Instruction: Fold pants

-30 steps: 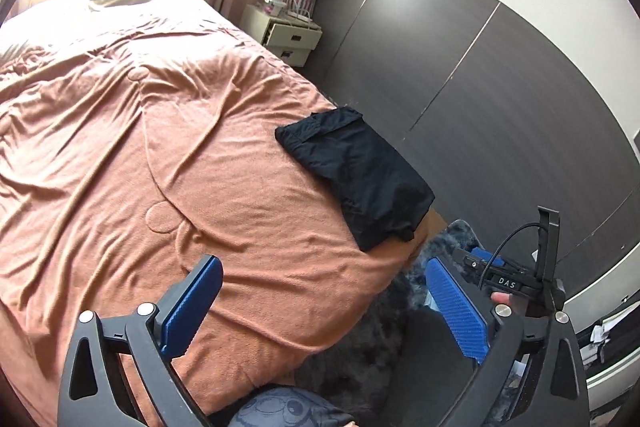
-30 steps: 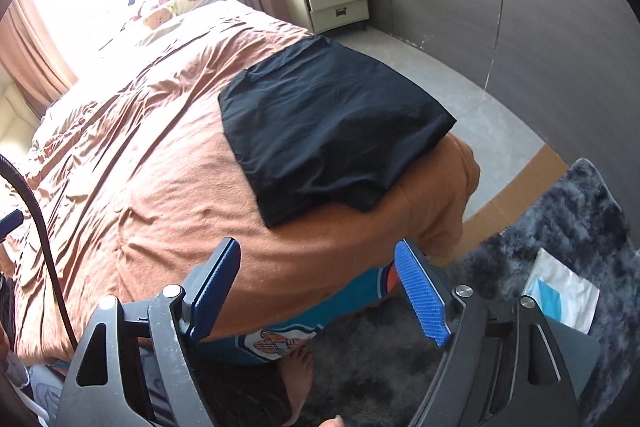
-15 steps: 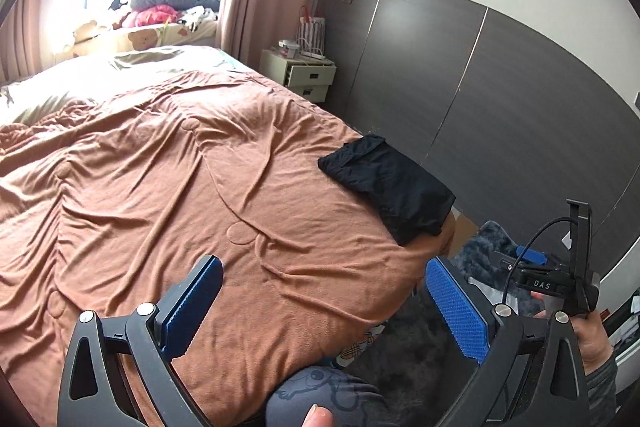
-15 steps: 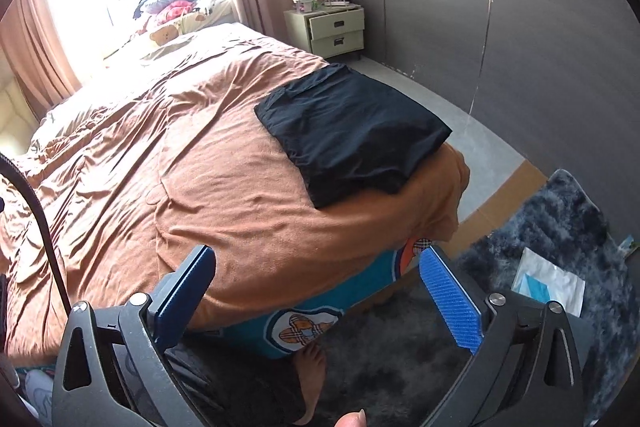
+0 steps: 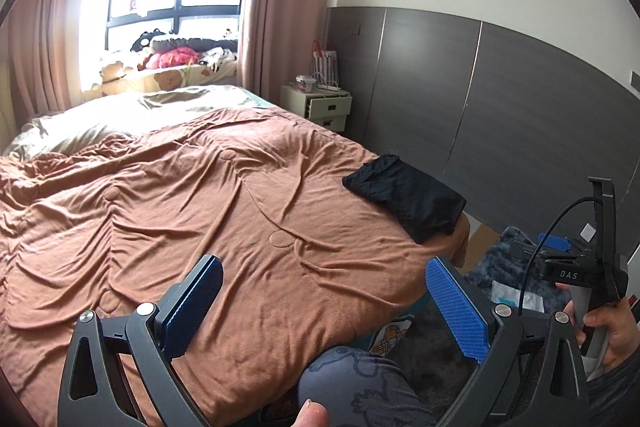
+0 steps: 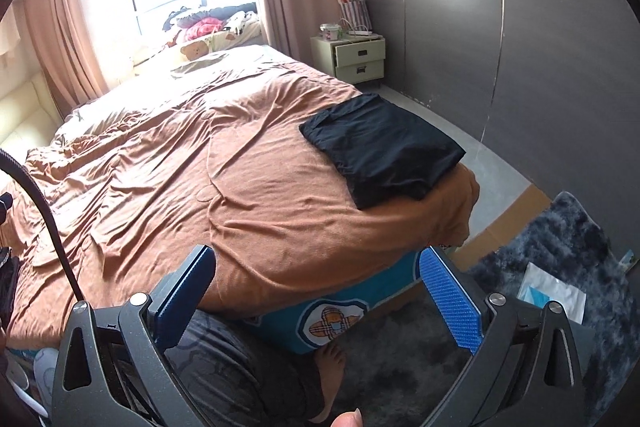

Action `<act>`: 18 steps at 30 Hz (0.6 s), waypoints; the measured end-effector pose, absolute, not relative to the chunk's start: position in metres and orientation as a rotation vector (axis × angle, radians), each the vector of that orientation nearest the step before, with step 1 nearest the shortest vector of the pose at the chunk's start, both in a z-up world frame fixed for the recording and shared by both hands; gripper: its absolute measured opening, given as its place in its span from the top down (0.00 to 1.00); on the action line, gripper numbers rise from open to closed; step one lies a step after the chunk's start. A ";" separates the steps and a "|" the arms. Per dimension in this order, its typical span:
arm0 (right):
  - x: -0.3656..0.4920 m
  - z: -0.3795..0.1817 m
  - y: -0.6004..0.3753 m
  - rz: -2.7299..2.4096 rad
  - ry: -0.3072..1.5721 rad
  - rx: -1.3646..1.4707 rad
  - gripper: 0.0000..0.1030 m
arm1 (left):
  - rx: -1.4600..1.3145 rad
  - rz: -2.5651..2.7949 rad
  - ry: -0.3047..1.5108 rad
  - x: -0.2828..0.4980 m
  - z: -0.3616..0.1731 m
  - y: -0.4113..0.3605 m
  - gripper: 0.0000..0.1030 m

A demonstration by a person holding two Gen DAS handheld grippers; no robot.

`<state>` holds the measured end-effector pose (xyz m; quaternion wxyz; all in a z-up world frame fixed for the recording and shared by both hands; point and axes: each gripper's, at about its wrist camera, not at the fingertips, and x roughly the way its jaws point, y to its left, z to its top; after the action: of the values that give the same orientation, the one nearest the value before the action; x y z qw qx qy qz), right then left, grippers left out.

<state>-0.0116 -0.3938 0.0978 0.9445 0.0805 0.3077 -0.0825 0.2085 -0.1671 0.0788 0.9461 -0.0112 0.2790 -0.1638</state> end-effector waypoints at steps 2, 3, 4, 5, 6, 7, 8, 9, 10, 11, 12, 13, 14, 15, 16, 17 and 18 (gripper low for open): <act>-0.022 0.099 -0.389 -0.166 0.614 0.160 0.01 | -0.023 -0.318 0.558 0.196 0.080 -0.163 0.00; -0.028 0.100 -0.386 -0.166 0.609 0.156 0.01 | -0.022 -0.315 0.552 0.190 0.080 -0.161 0.00; -0.034 0.100 -0.384 -0.171 0.603 0.150 0.01 | -0.019 -0.311 0.547 0.183 0.081 -0.159 0.00; -0.038 0.099 -0.383 -0.172 0.597 0.150 0.01 | -0.014 -0.305 0.541 0.177 0.081 -0.158 0.00; -0.043 0.099 -0.382 -0.169 0.591 0.155 0.01 | -0.010 -0.301 0.534 0.170 0.082 -0.156 0.00; -0.048 0.098 -0.381 -0.165 0.587 0.157 0.01 | -0.005 -0.298 0.528 0.164 0.082 -0.155 0.00; -0.052 0.098 -0.379 -0.161 0.582 0.156 0.01 | -0.001 -0.295 0.522 0.157 0.082 -0.154 0.00; -0.057 0.097 -0.377 -0.156 0.578 0.155 0.01 | -0.001 -0.292 0.516 0.151 0.082 -0.152 0.00; -0.062 0.097 -0.375 -0.149 0.570 0.155 0.00 | -0.004 -0.289 0.510 0.144 0.082 -0.150 0.00; -0.067 0.097 -0.372 -0.146 0.562 0.150 0.00 | -0.007 -0.288 0.506 0.139 0.081 -0.148 0.00; -0.072 0.097 -0.368 -0.147 0.554 0.139 0.00 | -0.011 -0.284 0.502 0.132 0.080 -0.146 0.00; -0.076 0.097 -0.365 -0.146 0.548 0.128 0.00 | -0.018 -0.278 0.499 0.127 0.080 -0.143 0.00; -0.082 0.096 -0.362 -0.140 0.542 0.123 0.01 | -0.022 -0.270 0.494 0.121 0.079 -0.141 0.00; -0.085 0.094 -0.360 -0.132 0.537 0.121 0.01 | -0.022 -0.257 0.489 0.116 0.078 -0.139 0.00; -0.090 0.093 -0.357 -0.125 0.533 0.121 0.01 | -0.019 -0.238 0.486 0.111 0.077 -0.137 0.00; -0.093 0.091 -0.355 -0.118 0.529 0.118 0.01 | -0.017 -0.223 0.485 0.107 0.076 -0.136 0.00; -0.096 0.090 -0.353 -0.113 0.525 0.111 0.01 | -0.019 -0.218 0.484 0.103 0.076 -0.134 0.00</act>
<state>-0.0958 -0.3527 0.0897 0.9626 0.0547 0.2594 -0.0557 0.1034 -0.1337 0.0757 0.9649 -0.0096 0.2393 -0.1079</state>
